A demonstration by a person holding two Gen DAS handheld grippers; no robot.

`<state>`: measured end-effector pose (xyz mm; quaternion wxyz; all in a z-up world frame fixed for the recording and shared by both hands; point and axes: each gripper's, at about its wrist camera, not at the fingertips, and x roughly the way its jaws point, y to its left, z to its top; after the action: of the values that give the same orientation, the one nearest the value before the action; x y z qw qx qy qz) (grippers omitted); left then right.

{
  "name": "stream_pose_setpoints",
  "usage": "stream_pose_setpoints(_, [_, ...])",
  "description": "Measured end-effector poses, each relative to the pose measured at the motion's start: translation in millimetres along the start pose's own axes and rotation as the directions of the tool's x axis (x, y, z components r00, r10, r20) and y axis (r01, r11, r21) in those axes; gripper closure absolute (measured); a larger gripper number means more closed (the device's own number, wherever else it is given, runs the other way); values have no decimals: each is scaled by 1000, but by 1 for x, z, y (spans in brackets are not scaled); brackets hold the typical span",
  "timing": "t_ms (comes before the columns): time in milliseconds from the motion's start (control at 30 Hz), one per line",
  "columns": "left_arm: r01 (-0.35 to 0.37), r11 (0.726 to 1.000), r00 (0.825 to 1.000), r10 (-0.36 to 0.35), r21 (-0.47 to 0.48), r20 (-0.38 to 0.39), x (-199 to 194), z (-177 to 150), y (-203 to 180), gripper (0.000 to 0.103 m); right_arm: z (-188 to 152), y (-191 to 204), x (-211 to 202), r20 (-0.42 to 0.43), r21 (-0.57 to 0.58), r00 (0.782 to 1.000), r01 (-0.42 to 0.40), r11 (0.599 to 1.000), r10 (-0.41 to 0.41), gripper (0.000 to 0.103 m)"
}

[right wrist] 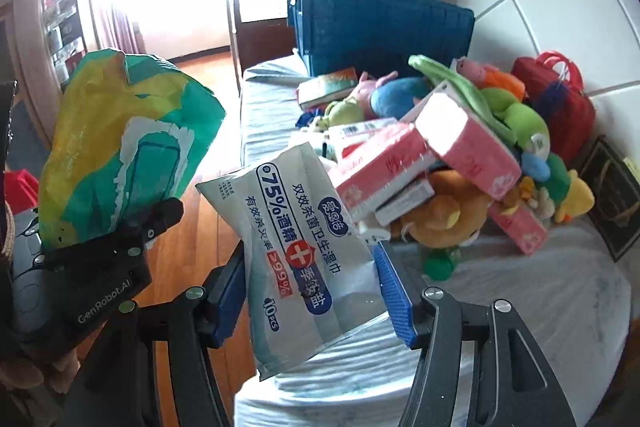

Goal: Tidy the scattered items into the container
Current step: 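Carry the wet-wipe pack and alcohol wipe packet over the blue crate with both tools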

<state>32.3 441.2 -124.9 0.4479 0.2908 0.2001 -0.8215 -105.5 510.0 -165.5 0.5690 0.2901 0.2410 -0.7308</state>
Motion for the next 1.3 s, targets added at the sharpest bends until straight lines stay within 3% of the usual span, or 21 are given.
stream_pose_setpoints(233, [67, 997, 995, -69, 31, 79, 13, 58, 21, 66, 75, 27, -13, 107, 19, 991, 82, 996, -83, 43])
stream_pose_setpoints(533, [75, 992, 989, -87, 102, 121, 87, 169, 32, 66, 186, 21, 50, 190, 71, 974, 114, 991, -125, 43])
stream_pose_setpoints(767, [173, 974, 972, -193, 148, 132, 144, 239, 58, 66, 254, 8, 98, 186, 115, 956, 207, 971, -226, 43])
stream_pose_setpoints(900, [262, 935, 949, -295, 238, 115, 181, 281, 66, 66, 286, 11, 121, 171, 164, 933, 292, 942, -318, 43])
stream_pose_setpoints(1067, [367, 847, 914, -405, 385, 19, 222, 323, 62, 66, 322, 9, 141, 103, 307, 877, 420, 854, -469, 43])
stream_pose_setpoints(1167, [424, 793, 888, -459, 437, -27, 247, 344, 54, 66, 338, 5, 150, 35, 370, 840, 492, 788, -541, 43])
stream_pose_setpoints(1300, [510, 715, 837, -540, 478, -86, 277, 376, 35, 66, 358, -9, 164, -38, 401, 796, 566, 720, -605, 43])
